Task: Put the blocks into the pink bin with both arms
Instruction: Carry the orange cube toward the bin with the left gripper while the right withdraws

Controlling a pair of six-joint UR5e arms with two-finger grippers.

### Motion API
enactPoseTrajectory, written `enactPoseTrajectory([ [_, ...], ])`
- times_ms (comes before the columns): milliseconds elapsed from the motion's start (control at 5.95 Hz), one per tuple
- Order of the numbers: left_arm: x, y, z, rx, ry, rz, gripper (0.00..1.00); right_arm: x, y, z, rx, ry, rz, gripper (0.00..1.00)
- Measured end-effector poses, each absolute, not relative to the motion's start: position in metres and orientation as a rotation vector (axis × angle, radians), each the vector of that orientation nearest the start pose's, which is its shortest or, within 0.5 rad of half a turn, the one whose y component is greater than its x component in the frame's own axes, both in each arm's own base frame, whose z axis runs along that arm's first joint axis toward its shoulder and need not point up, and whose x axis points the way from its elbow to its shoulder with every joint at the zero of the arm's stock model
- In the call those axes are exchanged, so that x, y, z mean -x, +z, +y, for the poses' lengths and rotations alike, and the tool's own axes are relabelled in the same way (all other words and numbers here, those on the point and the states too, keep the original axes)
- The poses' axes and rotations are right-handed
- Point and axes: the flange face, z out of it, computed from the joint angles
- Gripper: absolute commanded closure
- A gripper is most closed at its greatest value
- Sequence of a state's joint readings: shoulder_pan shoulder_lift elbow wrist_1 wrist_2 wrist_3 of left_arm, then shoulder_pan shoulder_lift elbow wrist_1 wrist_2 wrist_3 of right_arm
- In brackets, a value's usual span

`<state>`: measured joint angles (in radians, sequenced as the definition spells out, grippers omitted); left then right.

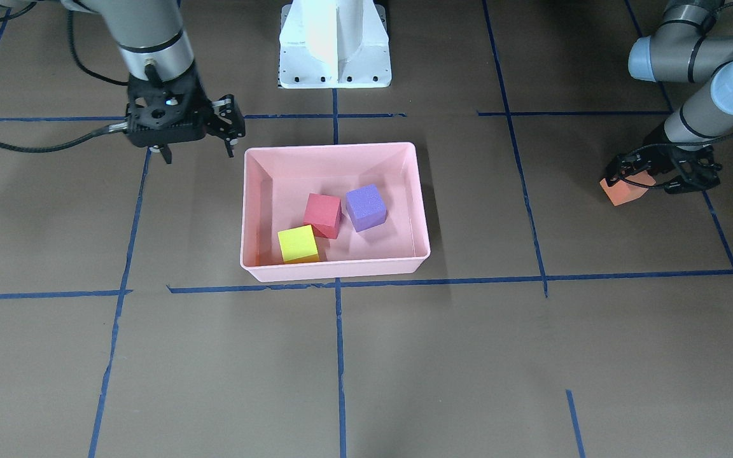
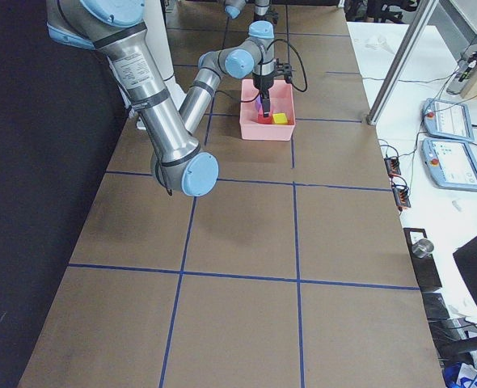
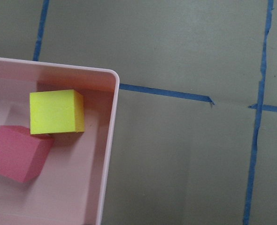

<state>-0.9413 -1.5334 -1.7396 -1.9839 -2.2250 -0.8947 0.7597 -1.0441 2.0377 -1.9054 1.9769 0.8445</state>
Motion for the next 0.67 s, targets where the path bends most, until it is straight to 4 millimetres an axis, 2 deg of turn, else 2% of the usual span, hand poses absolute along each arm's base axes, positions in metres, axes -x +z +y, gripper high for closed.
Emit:
enactPoseTrajectory([
  [168, -0.253, 0.495, -0.475, 0.033, -0.067, 0.843, 0.52, 0.318, 0.233, -0.47, -0.149, -0.147, -0.735, 0.0],
  [336, -0.276, 0.422, -0.508, 0.007, -0.06, 0.864, 0.52, 0.286, 0.254, -0.483, -0.143, -0.191, -0.737, 0.0],
  [504, -0.297, 0.345, -0.534, -0.008, -0.058, 0.885, 0.52, 0.248, 0.279, -0.496, -0.138, -0.236, -0.746, 0.0],
  [672, -0.319, 0.271, -0.548, -0.003, -0.091, 0.914, 0.51, 0.201, 0.313, -0.505, -0.144, -0.293, -0.743, 0.0],
])
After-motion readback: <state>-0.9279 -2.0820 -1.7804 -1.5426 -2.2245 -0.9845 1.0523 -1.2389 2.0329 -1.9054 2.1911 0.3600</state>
